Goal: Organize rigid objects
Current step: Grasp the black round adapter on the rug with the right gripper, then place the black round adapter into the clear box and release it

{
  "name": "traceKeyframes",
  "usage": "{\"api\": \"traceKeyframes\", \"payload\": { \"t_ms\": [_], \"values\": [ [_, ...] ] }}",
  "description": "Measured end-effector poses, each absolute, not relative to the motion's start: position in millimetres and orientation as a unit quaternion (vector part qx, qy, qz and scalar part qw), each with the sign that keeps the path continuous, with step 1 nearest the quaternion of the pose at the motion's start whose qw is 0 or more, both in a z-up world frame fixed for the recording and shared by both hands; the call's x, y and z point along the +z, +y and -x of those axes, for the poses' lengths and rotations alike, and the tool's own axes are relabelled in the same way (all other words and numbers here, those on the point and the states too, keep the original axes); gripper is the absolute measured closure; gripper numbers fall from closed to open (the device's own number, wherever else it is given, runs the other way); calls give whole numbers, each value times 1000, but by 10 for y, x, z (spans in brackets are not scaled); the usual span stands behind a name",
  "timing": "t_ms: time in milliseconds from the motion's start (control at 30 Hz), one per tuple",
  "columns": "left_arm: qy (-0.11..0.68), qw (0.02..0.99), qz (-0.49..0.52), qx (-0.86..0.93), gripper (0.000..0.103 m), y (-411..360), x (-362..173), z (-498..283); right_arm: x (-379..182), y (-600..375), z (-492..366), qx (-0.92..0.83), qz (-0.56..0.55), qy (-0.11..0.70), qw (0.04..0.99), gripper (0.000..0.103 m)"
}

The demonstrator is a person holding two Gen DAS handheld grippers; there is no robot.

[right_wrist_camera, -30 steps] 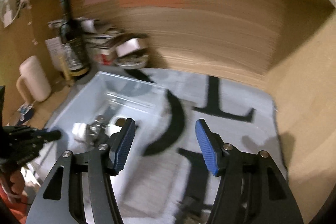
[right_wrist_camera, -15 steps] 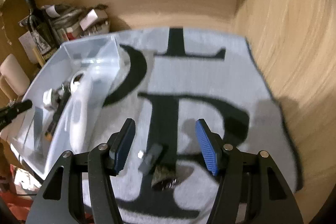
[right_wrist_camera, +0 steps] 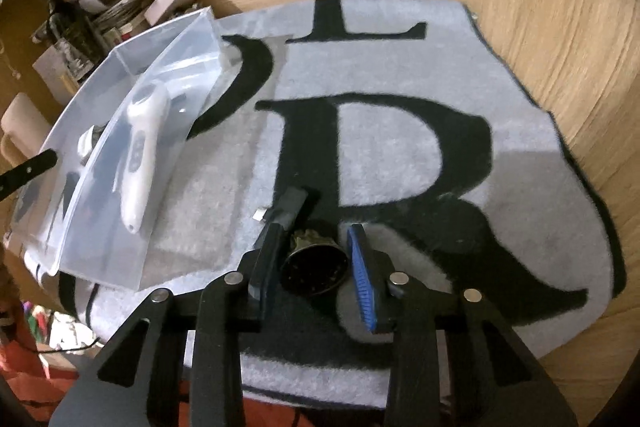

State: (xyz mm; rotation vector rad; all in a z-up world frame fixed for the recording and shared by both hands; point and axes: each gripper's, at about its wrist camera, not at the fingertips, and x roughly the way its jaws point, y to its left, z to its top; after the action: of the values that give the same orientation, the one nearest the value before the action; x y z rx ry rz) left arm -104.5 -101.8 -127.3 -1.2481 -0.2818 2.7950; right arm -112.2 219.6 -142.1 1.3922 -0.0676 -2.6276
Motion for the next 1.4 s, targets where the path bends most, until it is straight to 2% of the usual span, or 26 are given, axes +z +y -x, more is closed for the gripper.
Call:
{"api": "traceKeyframes", "payload": {
  "t_ms": [367, 767, 1400],
  "values": [
    [-96, 33, 406, 908, 95, -1040, -1273, 1042, -998, 2085, 1420, -909, -405, -23, 93, 73],
    [-94, 34, 406, 908, 95, -1042, -1269, 1043, -525, 1510, 1732, -927, -338, 18, 162, 73],
    [-94, 33, 405, 909, 95, -1021, -1277, 1043, -512, 657, 1869, -903, -332, 88, 257, 73]
  ]
}}
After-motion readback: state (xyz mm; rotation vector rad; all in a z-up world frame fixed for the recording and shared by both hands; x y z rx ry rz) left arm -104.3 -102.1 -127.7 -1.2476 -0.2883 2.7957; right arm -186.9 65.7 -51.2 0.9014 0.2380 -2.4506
